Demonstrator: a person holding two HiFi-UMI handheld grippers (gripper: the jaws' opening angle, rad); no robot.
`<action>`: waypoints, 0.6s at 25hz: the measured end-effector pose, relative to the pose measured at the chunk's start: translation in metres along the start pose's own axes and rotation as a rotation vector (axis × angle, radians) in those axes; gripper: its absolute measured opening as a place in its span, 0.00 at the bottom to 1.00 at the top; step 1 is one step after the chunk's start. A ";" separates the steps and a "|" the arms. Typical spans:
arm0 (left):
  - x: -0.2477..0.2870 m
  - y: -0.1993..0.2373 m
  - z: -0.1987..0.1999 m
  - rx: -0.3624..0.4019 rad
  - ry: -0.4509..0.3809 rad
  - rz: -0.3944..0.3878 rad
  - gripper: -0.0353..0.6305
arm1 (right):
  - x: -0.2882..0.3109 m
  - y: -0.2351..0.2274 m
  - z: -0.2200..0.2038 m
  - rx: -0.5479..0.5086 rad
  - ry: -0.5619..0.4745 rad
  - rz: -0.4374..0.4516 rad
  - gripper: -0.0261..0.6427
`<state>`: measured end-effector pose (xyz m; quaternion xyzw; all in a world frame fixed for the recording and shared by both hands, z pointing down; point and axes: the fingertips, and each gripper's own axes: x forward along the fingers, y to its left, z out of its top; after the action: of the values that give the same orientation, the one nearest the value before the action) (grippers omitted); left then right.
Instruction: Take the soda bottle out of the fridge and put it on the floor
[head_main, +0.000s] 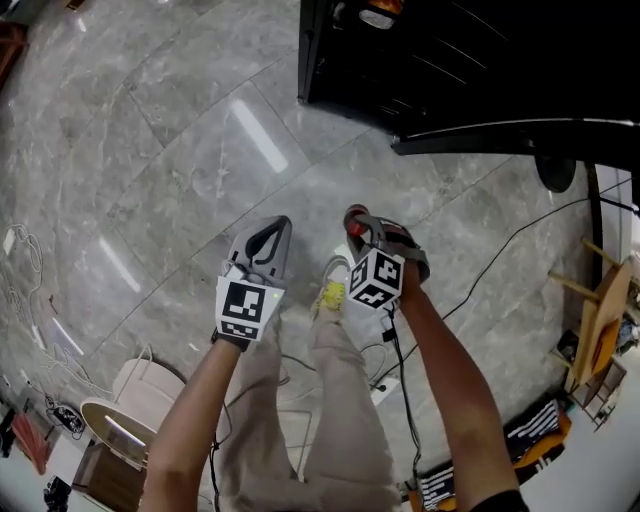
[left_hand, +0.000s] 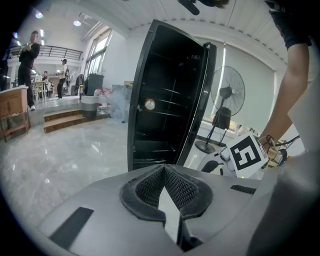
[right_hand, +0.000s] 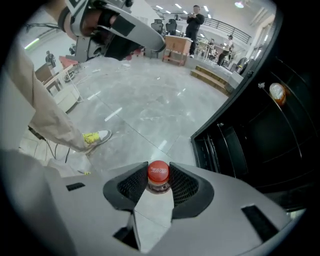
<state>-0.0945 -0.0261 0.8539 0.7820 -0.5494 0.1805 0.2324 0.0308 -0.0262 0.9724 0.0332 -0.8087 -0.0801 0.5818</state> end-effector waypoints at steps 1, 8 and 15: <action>0.006 0.000 -0.009 -0.003 0.005 -0.002 0.08 | 0.011 0.002 -0.005 0.036 -0.011 -0.001 0.23; 0.058 0.004 -0.064 0.013 -0.010 -0.068 0.08 | 0.102 -0.001 -0.041 0.366 -0.106 -0.057 0.23; 0.114 0.016 -0.115 0.051 0.003 -0.149 0.08 | 0.191 -0.009 -0.074 0.503 -0.109 -0.115 0.23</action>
<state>-0.0752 -0.0541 1.0129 0.8262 -0.4844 0.1777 0.2263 0.0386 -0.0700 1.1727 0.2181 -0.8301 0.0887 0.5054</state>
